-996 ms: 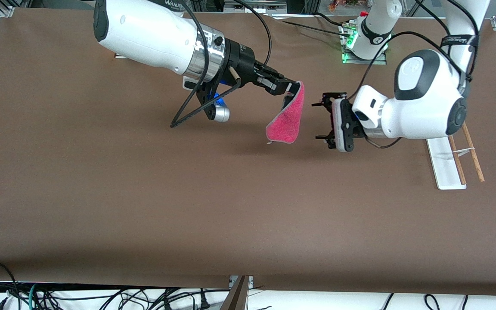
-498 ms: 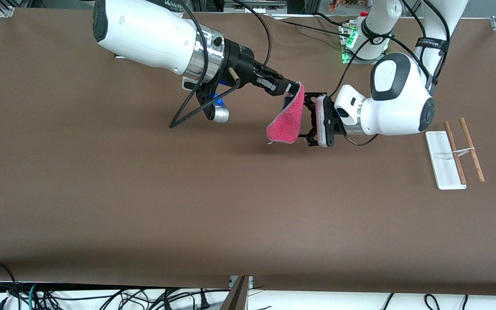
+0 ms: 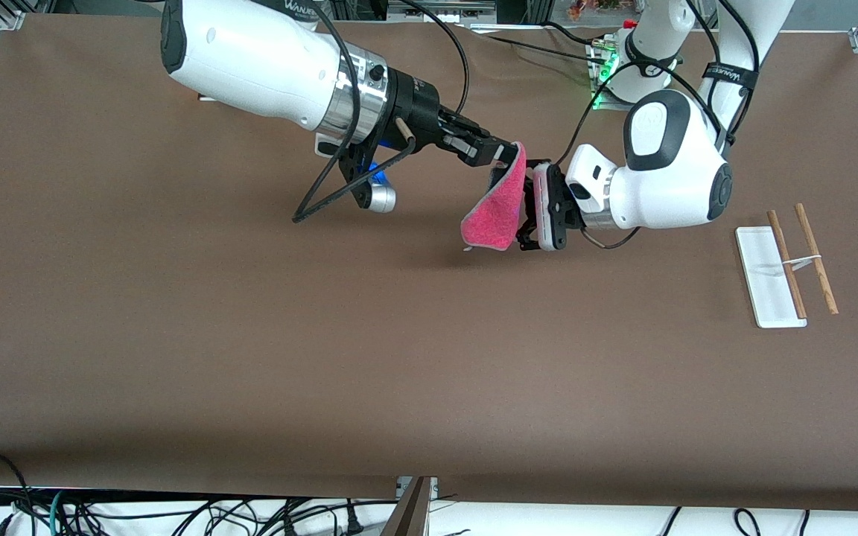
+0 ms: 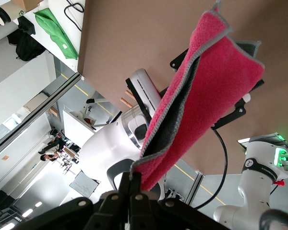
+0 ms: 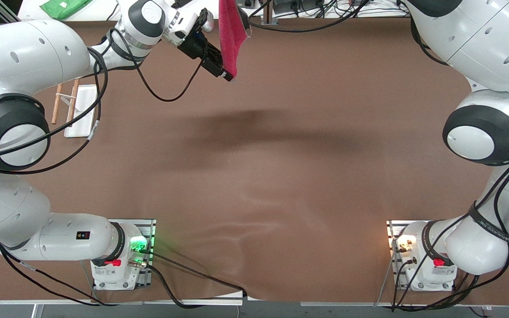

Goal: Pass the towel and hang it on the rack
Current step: 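Hold the towel with the right gripper while the left gripper reaches it, then grasp the towel with the left gripper while the right gripper releases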

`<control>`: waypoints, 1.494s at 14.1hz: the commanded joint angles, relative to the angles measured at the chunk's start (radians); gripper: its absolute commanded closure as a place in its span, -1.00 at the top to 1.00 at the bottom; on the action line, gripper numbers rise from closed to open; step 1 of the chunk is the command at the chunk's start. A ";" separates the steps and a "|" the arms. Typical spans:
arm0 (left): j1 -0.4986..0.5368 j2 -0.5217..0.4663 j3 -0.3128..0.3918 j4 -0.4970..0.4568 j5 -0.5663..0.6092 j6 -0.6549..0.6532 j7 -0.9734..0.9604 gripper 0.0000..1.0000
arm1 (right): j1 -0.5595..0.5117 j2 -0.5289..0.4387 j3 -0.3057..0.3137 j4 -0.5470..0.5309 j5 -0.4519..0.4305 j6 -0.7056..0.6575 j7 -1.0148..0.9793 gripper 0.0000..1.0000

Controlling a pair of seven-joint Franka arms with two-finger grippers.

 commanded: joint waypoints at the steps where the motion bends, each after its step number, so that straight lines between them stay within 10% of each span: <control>1: 0.015 -0.040 -0.004 -0.034 -0.023 0.013 0.063 -0.20 | -0.001 0.006 0.002 0.015 0.019 0.002 0.007 -1.00; 4: 0.011 -0.037 -0.004 -0.031 -0.023 0.016 0.063 -1.00 | -0.001 0.006 0.002 0.015 0.019 0.002 0.007 -1.00; 12: 0.023 -0.038 -0.004 -0.025 -0.023 0.008 0.076 -1.00 | -0.005 0.006 -0.001 0.015 0.043 0.004 0.004 -1.00; 13: 0.025 -0.037 -0.001 -0.022 -0.020 0.002 0.076 -1.00 | -0.010 0.006 -0.001 0.015 0.053 0.005 0.004 -0.58; 15: 0.041 -0.038 -0.001 -0.020 -0.019 -0.011 0.076 -1.00 | -0.024 0.006 -0.001 0.015 0.068 0.005 0.004 0.99; 21: 0.061 -0.041 0.009 0.010 0.010 -0.077 0.065 -1.00 | -0.096 -0.026 0.000 0.003 0.080 -0.015 -0.008 1.00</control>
